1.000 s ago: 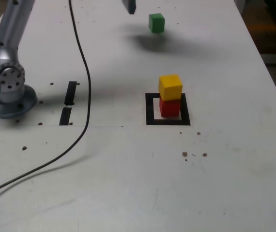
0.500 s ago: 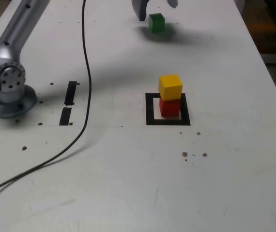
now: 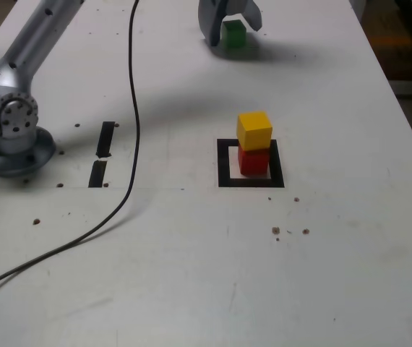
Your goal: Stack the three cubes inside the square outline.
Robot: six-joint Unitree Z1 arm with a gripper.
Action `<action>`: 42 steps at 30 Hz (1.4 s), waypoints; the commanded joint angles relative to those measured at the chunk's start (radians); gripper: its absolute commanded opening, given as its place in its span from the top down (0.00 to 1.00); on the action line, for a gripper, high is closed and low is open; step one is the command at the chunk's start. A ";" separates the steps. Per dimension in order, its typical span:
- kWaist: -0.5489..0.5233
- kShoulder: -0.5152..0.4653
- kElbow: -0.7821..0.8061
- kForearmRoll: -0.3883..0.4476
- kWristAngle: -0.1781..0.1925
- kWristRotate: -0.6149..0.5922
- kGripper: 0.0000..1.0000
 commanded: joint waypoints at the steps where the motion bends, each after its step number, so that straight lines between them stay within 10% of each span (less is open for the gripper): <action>1: 0.002 0.001 0.004 -0.001 -0.005 -0.003 0.19; 10: 0.009 0.007 -0.019 -0.002 -0.054 0.000 0.64; 22: 0.011 0.026 -0.017 -0.003 -0.103 0.014 0.72; 30: -0.048 -0.125 -0.060 0.084 -0.089 0.014 0.79; 42: -0.374 -0.364 0.117 0.135 -0.097 -0.156 0.79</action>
